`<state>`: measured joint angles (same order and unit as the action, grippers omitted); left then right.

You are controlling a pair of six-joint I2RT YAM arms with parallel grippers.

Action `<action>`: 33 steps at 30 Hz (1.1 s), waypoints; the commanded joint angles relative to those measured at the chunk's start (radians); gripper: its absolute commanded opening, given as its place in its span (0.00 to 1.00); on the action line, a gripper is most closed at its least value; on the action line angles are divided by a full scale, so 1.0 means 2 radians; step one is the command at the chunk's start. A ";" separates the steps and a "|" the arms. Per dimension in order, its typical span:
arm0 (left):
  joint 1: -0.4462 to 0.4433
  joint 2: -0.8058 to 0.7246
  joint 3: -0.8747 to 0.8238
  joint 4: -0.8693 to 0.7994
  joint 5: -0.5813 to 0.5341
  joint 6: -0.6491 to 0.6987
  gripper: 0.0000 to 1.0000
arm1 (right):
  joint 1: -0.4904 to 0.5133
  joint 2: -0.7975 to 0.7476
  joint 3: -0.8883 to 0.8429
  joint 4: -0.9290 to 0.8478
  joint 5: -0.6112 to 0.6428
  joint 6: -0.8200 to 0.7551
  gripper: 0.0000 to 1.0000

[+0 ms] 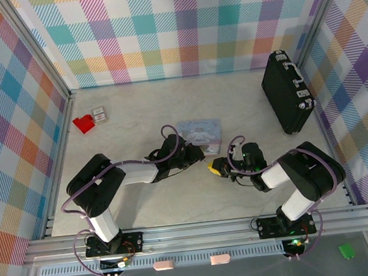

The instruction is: Unlock the padlock with the key

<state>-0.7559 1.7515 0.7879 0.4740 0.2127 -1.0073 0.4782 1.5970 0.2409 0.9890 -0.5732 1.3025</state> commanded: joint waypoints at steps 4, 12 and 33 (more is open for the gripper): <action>0.008 0.002 -0.007 0.050 0.012 -0.016 0.03 | 0.003 0.014 -0.008 0.062 -0.011 0.017 0.00; 0.008 -0.001 -0.011 0.054 0.014 -0.019 0.03 | 0.003 0.020 -0.008 0.072 -0.007 0.018 0.00; 0.016 0.001 -0.040 0.173 0.047 -0.080 0.00 | 0.002 0.060 -0.007 0.167 0.017 0.033 0.00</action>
<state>-0.7303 1.7554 0.7105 0.6876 0.2619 -1.1236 0.4782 1.6932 0.2169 1.2465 -0.5575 1.3548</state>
